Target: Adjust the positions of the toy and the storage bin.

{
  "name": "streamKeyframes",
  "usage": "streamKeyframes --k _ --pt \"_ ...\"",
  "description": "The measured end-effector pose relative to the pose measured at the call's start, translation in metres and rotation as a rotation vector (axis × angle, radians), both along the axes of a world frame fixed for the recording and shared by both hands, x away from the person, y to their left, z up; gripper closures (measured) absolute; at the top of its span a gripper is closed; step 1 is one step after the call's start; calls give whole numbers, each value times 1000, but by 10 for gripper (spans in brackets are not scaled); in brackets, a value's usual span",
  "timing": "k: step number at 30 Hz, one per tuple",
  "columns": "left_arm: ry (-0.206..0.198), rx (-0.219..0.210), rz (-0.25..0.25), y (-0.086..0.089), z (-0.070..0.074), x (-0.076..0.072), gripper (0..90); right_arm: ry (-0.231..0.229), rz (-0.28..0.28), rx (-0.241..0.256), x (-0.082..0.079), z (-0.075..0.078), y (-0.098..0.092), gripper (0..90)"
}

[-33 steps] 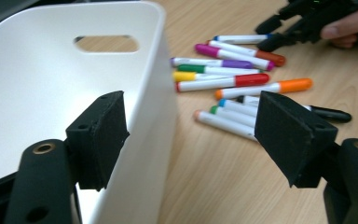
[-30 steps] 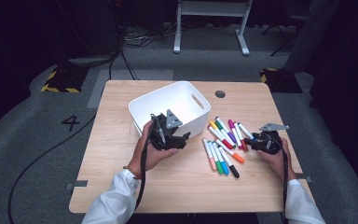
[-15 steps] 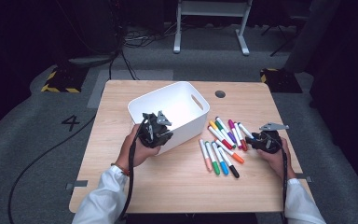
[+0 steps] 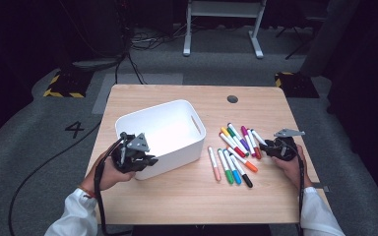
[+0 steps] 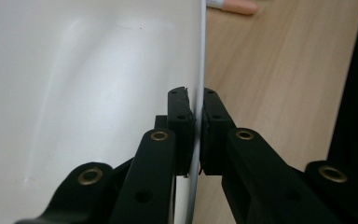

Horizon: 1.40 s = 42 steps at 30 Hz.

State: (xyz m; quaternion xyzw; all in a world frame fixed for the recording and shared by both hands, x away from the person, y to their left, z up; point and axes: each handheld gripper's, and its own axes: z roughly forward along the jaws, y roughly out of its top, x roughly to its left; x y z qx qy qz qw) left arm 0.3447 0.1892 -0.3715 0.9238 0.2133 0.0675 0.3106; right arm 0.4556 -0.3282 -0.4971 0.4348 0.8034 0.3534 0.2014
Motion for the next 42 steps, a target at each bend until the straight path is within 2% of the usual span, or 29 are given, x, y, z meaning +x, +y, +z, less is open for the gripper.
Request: streamKeyframes --k 5,7,9,11,12,13,14,15,17,18,19,20,21,22,23,24,25,26,27,29,31,35,39,42 --pt "-6 -12 -90 -2 0 -13 850 4 14 1 -2 0 2 650" --pt "-10 -2 -107 -4 0 -13 852 3 18 -4 -2 1 2 650" --pt "-8 -7 -123 -9 1 -13 851 2 19 -11 -2 2 3 614" --pt "-5 -9 -137 -13 1 -13 851 8 9 44 -2 6 0 535" --pt "-5 -9 -137 -13 1 -13 852 8 9 44 -2 6 0 535" --pt "-8 -8 -147 -15 1 -12 852 1 4 82 -2 12 -6 527" --pt "-9 -9 -156 -16 1 -11 852 1 4 82 -2 12 -6 527" --pt "-8 -14 -158 -19 0 -9 851 -8 -14 108 -2 15 -11 527" --pt "-13 -18 -162 -21 0 -8 849 -12 -24 110 -1 16 -15 527" --pt "-11 -21 -161 -23 0 -8 849 -20 -47 101 0 16 -19 531" --pt "-16 -18 -165 -25 0 -7 849 -15 -69 112 0 16 -20 540" --pt "-18 -22 -163 -27 0 -7 849 -16 -73 94 1 15 -20 541" --pt "-19 -29 -155 -31 0 -6 847 6 -72 72 3 15 -17 531" --pt "-19 -29 -155 -31 0 -6 848 6 -72 72 3 15 -17 531" --pt "-24 -22 -162 -33 0 -6 848 2 -67 53 3 14 -15 534" --pt "-15 -33 -161 -35 -1 -5 848 3 -68 18 4 13 -13 537" --pt "-30 -25 -162 -38 0 -4 847 16 -70 5 6 10 -13 556" --pt "-30 -25 -162 -38 0 -4 847 16 -70 5 6 10 -13 556" --pt "-30 -29 -164 -42 -1 -1 847 39 -68 50 9 5 -17 571" --pt "-33 -23 -176 -43 -1 1 847 52 -69 49 10 2 -18 599" --pt "-44 -25 -170 -46 -1 3 845 45 -63 52 10 2 -19 641" --pt "-55 -20 -158 -52 -1 9 842 38 -30 37 8 2 -14 690" --pt "-47 -33 -153 -56 -1 13 841 35 -18 32 8 2 -9 690" --pt "-53 -23 -165 -58 -1 18 843 32 -8 14 7 3 -4 693"
